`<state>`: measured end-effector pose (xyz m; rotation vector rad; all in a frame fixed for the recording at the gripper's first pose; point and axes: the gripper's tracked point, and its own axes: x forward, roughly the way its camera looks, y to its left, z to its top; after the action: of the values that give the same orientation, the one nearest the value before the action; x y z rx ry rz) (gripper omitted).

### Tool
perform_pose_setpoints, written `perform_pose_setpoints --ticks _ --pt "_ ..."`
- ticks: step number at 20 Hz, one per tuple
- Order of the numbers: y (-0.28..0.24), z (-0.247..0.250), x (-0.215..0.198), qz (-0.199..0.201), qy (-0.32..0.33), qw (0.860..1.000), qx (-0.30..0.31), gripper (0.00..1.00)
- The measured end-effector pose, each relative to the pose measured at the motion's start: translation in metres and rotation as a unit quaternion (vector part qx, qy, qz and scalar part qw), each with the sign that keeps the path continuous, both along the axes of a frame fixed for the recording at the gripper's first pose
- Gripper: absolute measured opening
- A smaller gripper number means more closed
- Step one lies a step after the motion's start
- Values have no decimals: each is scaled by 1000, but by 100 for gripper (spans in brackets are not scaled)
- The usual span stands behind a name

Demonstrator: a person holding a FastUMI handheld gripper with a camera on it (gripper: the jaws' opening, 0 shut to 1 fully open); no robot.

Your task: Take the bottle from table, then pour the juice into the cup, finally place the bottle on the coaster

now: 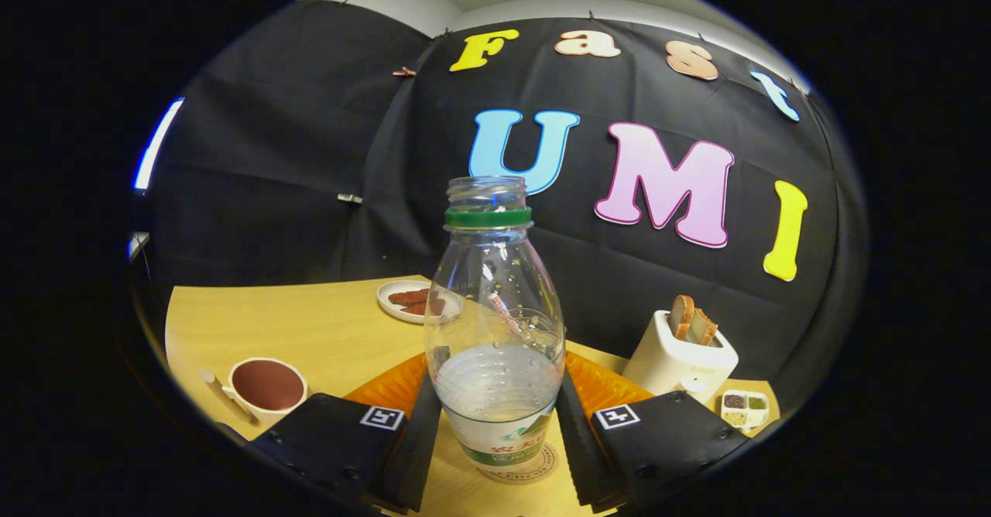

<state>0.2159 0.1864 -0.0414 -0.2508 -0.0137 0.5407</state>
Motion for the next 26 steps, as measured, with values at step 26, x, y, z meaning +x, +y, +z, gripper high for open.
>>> perform_pose_setpoints --ticks 26 --pt "-53 -43 54 -89 66 992 53 100"
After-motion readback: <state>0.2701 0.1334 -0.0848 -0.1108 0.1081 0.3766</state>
